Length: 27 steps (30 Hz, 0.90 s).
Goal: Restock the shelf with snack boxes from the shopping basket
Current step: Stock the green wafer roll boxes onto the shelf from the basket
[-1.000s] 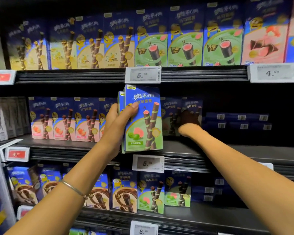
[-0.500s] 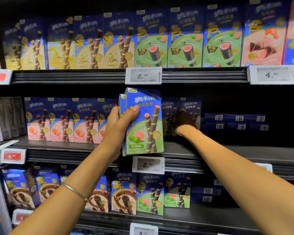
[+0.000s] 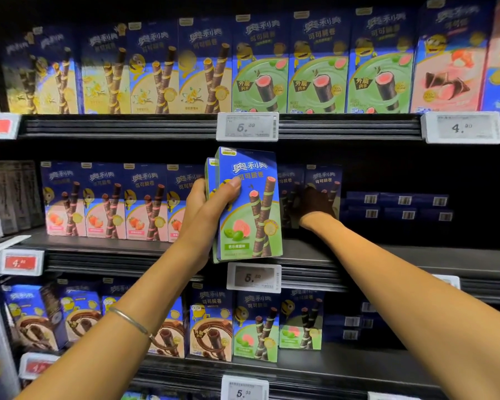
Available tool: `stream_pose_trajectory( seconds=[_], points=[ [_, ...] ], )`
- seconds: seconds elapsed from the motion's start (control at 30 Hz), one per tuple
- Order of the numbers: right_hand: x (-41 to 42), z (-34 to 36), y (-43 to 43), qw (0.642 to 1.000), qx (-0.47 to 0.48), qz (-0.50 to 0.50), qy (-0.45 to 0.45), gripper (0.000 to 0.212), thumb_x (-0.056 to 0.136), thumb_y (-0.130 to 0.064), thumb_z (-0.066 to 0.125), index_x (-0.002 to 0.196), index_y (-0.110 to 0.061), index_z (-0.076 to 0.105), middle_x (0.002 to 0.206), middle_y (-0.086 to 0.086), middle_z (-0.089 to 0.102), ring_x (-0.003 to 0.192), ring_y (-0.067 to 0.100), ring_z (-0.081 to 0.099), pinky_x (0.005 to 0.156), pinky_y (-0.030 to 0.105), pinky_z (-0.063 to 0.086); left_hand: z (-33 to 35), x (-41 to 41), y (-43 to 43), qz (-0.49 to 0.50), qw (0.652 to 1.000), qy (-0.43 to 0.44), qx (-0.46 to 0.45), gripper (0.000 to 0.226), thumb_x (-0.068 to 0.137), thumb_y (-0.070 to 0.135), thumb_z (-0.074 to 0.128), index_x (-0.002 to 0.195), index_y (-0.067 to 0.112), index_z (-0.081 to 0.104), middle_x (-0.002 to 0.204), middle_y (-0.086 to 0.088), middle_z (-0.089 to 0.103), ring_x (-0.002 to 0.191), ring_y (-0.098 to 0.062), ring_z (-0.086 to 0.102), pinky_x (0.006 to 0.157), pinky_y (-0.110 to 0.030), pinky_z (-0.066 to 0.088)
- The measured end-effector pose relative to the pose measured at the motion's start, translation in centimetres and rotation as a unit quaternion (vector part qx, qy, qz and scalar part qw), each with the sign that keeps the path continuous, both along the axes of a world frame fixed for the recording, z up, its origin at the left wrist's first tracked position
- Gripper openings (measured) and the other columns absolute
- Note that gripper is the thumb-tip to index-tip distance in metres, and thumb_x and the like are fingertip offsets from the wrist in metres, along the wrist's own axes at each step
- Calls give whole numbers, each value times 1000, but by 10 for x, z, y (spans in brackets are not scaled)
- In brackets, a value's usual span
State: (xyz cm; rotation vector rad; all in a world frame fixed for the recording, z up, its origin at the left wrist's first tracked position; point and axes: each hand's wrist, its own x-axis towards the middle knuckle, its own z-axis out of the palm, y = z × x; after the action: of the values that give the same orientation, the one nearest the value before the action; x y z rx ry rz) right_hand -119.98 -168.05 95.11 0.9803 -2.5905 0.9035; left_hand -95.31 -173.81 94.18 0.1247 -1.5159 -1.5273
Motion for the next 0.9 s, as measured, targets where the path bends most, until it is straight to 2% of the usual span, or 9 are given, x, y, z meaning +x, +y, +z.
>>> stream_pose_trajectory(
  seconds=[0.2,0.3,0.37,0.43,0.5,0.53,0.63,0.77,0.9],
  points=[
    [1,0,10,999,23,-4,-22,60,92,-8,59,149,-11,39,154,25,38,147,42,30,117,52,34,0,-2,3,-7,1000,1,-1,66,68,51,80,117,13,57,107,-6,79,88,-25,79,65,-30,61],
    [10,8,24,997,-70,-19,-24,38,92,-17,61,129,-11,58,134,21,58,125,41,56,100,47,51,-1,-5,3,-6,1000,12,0,70,64,55,79,116,14,57,107,-6,78,88,-24,79,66,-31,62],
    [25,12,42,969,-224,48,-96,32,84,-31,62,110,-12,65,109,14,69,103,34,65,83,36,54,-3,-9,4,-3,1000,22,4,74,64,56,79,119,12,57,106,-4,78,88,-22,79,67,-31,61],
    [49,16,65,909,-310,172,-221,50,75,-47,60,110,-13,68,100,9,74,94,29,72,73,34,56,-4,-15,4,2,1000,26,10,73,64,56,80,116,11,56,98,1,79,84,-20,79,66,-30,61],
    [70,17,85,867,-291,278,-293,63,71,-67,64,112,-19,68,98,4,77,89,22,76,64,34,59,-5,-22,5,8,1000,23,13,67,65,57,81,109,14,55,90,7,78,82,-17,79,64,-28,60],
    [79,17,93,866,-263,309,-292,65,69,-71,68,110,-20,68,97,1,77,88,19,76,61,33,59,-5,-26,7,11,1000,21,14,65,65,58,82,106,16,55,88,8,78,82,-17,79,63,-28,60],
    [97,14,105,885,-221,338,-230,46,78,-48,81,111,-21,64,98,0,77,90,17,76,61,33,60,-2,-39,15,32,999,7,13,72,65,67,81,109,17,56,91,9,79,88,-16,80,66,-30,62],
    [96,14,113,893,-234,316,-217,37,83,-27,83,110,-15,61,93,3,78,84,18,77,59,37,61,6,-49,23,82,995,-53,3,82,63,92,58,110,24,53,104,4,77,89,-9,79,68,-29,63],
    [76,14,125,889,-275,273,-244,36,82,-23,84,109,-14,63,97,8,78,82,20,77,57,35,60,7,-55,16,140,986,-66,-64,35,98,60,64,107,26,58,110,2,71,102,-13,71,96,-45,59]
  ],
)
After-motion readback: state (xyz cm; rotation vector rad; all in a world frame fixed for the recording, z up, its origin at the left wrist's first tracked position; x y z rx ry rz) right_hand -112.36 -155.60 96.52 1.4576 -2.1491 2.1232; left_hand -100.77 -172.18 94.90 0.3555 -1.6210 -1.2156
